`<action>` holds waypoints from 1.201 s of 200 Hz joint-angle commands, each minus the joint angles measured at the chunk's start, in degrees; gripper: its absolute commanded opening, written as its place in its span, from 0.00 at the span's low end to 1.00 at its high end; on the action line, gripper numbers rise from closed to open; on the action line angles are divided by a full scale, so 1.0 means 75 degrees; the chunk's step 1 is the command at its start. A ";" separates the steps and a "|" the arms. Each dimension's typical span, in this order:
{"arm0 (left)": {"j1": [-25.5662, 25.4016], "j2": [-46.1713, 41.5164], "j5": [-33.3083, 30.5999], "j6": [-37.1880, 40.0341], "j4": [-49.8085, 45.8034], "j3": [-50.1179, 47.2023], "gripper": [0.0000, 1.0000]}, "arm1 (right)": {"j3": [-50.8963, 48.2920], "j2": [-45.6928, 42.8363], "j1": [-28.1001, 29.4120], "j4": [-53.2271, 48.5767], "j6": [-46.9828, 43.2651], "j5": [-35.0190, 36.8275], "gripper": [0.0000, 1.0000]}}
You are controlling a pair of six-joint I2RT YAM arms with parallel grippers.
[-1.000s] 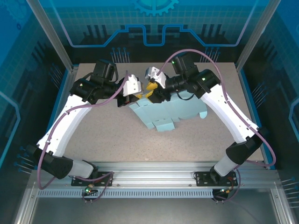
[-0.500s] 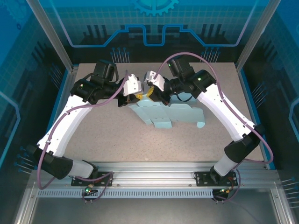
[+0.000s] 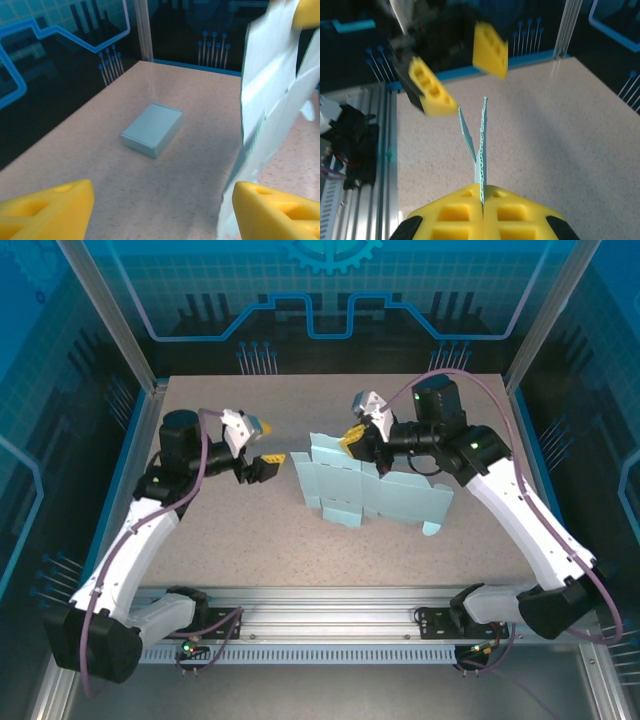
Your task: Fold the paper box
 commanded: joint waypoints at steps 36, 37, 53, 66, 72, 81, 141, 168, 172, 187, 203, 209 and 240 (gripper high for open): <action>0.0024 0.0258 0.1940 -0.1676 0.3195 -0.1331 0.74 | -0.0779 -0.0930 -0.0209 0.1691 0.1058 -0.0630 0.00; 0.0024 0.0271 0.1966 -0.1689 0.3212 -0.1338 0.74 | -0.0794 -0.0940 -0.0212 0.1704 0.1067 -0.0640 0.00; 0.0024 0.0443 0.2233 -0.1934 0.3677 -0.1470 0.74 | -0.0934 -0.1043 -0.0221 0.1905 0.1194 -0.0673 0.00; 0.0018 0.0542 0.2425 -0.2102 0.3979 -0.1526 0.73 | -0.1001 -0.1069 -0.0223 0.2002 0.1258 -0.0681 0.00; 0.0013 0.0592 0.2526 -0.2123 0.3981 -0.1508 0.70 | -0.1024 -0.1078 -0.0226 0.2063 0.1312 -0.0672 0.00; 0.0000 0.0662 0.2610 -0.2114 0.3900 -0.1469 0.67 | -0.1054 -0.1068 -0.0227 0.2157 0.1380 -0.0682 0.00; -0.0210 0.0905 0.2718 -0.1210 0.2255 -0.1085 0.51 | -0.1216 -0.1008 -0.0258 0.2594 0.1637 -0.0533 0.00; -0.0210 0.0925 0.2345 -0.1067 0.1630 -0.0793 0.21 | -0.1425 -0.1022 -0.0351 0.2652 0.1717 -0.0316 0.00; -0.0210 0.0919 0.2240 -0.1047 0.1458 -0.0711 0.20 | -0.1483 -0.1033 -0.0376 0.2658 0.1742 -0.0301 0.00; -0.0210 0.0885 0.1876 -0.0841 0.0720 -0.0328 0.16 | -0.1754 -0.1096 -0.0480 0.2696 0.1897 -0.0106 0.00; -0.0228 0.0873 0.1488 -0.0453 -0.0320 0.0172 0.11 | -0.2138 -0.1233 -0.0606 0.2744 0.2084 0.0202 0.00; -0.0239 0.0890 0.1309 -0.0286 -0.0772 0.0415 0.10 | -0.2315 -0.1303 -0.0665 0.2788 0.2180 0.0322 0.00; -0.0460 0.1237 0.0244 0.0715 -0.3469 0.1954 0.03 | -0.3070 -0.1644 -0.0927 0.2691 0.2706 0.1046 0.10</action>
